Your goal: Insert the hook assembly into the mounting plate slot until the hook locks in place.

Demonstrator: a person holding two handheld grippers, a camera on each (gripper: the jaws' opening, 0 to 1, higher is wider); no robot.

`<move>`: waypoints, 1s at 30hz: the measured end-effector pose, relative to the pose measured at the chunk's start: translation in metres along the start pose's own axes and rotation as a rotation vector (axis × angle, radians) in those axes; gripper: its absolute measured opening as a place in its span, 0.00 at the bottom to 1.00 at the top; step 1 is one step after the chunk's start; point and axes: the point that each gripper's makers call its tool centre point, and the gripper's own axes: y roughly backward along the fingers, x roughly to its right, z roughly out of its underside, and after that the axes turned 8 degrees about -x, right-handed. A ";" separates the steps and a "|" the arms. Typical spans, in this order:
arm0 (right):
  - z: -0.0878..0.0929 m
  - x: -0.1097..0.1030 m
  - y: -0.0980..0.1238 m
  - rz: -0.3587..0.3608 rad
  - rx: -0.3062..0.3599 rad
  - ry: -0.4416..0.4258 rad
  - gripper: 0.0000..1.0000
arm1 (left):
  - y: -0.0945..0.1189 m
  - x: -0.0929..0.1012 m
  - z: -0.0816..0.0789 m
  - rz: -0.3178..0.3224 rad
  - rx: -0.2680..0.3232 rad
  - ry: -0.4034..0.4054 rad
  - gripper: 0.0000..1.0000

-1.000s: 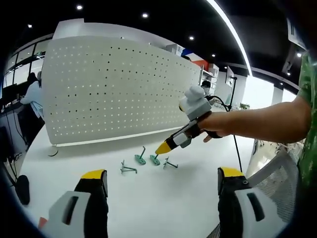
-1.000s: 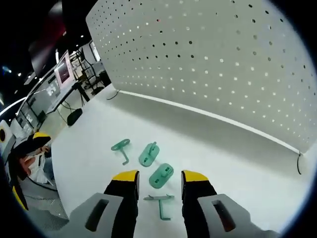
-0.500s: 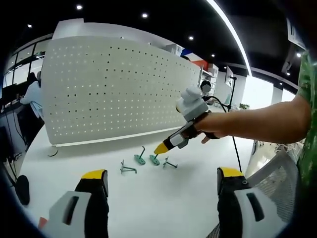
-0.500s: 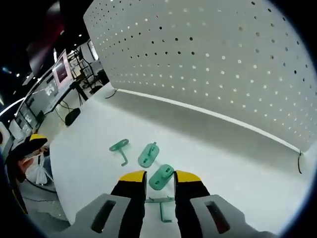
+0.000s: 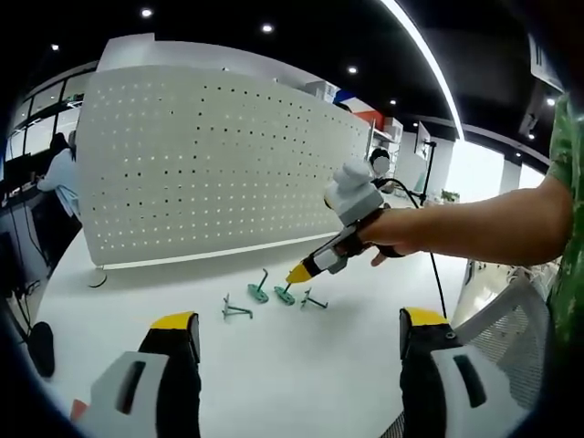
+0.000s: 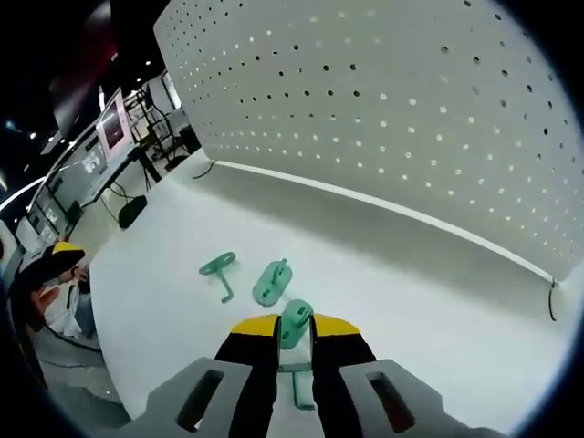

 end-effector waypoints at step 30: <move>-0.002 -0.001 -0.002 0.003 0.017 0.002 0.02 | 0.001 -0.001 0.001 -0.003 -0.002 0.002 0.91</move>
